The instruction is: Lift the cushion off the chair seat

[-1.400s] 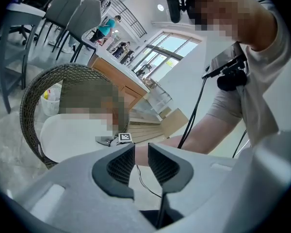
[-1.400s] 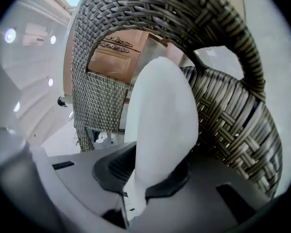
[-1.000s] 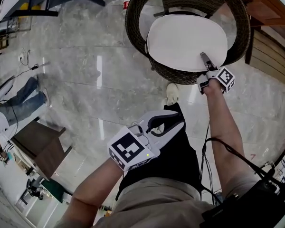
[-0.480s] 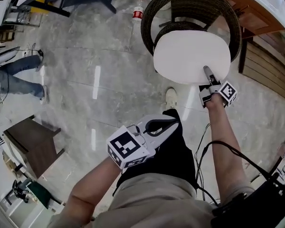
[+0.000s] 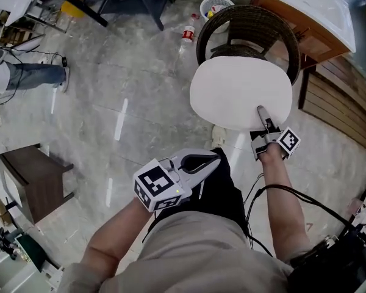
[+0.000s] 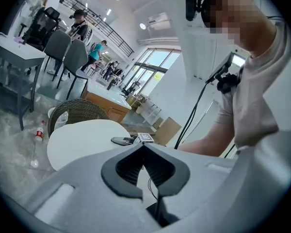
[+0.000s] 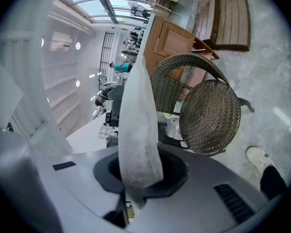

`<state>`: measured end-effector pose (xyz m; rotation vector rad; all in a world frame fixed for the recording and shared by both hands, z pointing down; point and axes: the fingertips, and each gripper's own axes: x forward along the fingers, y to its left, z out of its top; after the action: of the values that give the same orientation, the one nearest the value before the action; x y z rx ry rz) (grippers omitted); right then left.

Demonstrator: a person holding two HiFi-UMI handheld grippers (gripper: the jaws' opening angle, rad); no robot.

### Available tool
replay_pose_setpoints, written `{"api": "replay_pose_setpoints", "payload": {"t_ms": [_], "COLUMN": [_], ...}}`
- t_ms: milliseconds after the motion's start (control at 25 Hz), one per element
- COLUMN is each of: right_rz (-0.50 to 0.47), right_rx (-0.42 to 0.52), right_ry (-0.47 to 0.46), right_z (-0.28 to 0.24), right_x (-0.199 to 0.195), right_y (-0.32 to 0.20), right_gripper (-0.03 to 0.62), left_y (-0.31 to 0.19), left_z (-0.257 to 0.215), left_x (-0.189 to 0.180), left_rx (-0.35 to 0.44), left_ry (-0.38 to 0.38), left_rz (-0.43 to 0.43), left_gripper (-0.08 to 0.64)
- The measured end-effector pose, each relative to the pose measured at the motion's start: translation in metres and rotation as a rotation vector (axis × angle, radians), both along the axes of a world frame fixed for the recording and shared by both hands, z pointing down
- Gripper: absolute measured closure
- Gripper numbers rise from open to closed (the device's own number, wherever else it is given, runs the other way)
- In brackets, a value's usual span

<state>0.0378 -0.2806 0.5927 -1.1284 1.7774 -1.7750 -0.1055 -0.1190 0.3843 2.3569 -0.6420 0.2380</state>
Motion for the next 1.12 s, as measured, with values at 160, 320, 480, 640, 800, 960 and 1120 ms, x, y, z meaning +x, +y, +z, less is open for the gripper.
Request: {"api": "replay_pose_setpoints", "payload": {"t_ms": [160,320,480,640,800,960,1120], "right_rz": [-0.031,-0.06,-0.084,-0.093,-0.098,-0.095,-0.097], "right_rx": [0.023,0.058,0.087,0.108,0.141,0.147,0.138], "right_ry": [-0.024,-0.043,-0.063,-0.077,-0.093,-0.122,-0.132], "right_z": [-0.044,-0.085,-0.119,-0.148,-0.174,-0.192,-0.2], "right_x": [-0.018,-0.031,-0.041,-0.049,-0.053,-0.057,-0.059], "right_y": [0.034,0.065,0.1,0.138,0.176,0.218,0.263], "right_gripper": [0.548,0.548,0.548,0.548,0.548,0.548,0.548], "left_y": [0.027,0.051,0.072,0.096,0.12,0.139,0.157], "left_z": [-0.025,-0.041,-0.06,-0.073,-0.081,-0.091,-0.093], "left_x": [-0.018,-0.033,-0.046,-0.059,-0.069,-0.08,-0.085], "left_rx": [0.032,0.055,0.092,0.111,0.121,0.138,0.14], "left_ry": [-0.019,-0.049,-0.044,-0.051,-0.044,-0.032,-0.019], "left_rz": [-0.002,-0.006,-0.023,-0.038,-0.057,-0.074,-0.083], "left_gripper": [0.554,0.554,0.554,0.554,0.554,0.554,0.554]}}
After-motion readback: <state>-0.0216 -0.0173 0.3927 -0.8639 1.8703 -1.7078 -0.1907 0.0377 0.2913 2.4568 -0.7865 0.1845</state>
